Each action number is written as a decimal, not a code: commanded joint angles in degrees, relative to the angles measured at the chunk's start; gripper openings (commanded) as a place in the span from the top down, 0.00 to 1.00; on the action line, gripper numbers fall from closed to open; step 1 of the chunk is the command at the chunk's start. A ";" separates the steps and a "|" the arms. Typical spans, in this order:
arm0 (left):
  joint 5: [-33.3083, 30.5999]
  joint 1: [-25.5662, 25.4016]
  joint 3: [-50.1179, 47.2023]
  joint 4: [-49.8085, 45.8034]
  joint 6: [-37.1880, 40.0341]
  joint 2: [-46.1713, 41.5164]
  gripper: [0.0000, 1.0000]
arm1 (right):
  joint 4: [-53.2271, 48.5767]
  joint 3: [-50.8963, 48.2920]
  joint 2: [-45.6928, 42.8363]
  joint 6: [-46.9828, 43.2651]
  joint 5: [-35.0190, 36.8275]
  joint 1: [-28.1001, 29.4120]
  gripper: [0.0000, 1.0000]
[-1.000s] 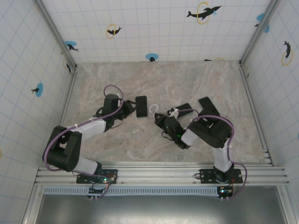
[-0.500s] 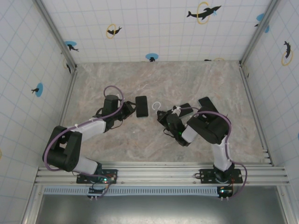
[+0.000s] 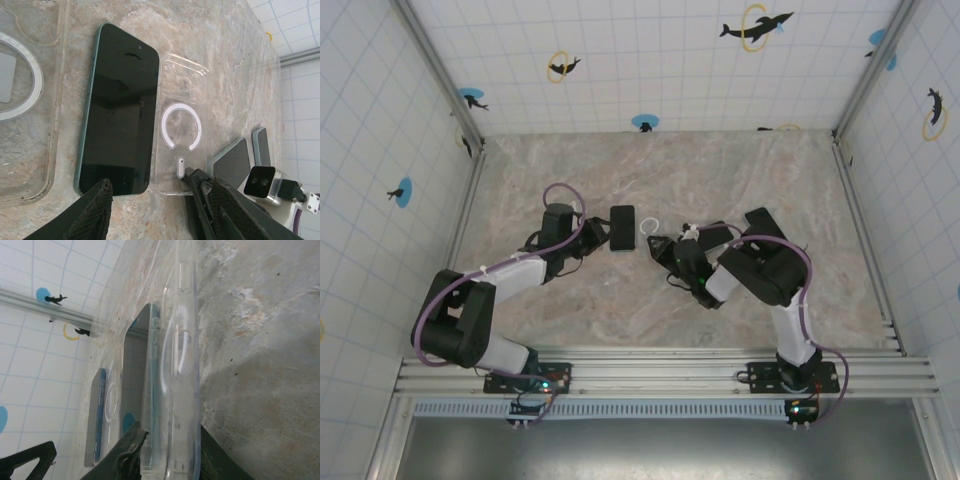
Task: Take the phone out of the phone case
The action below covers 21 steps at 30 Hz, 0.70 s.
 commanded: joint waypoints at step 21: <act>4.24 0.85 5.42 -4.39 7.29 0.71 0.35 | -24.68 -0.35 -16.88 -16.10 1.24 -1.58 0.47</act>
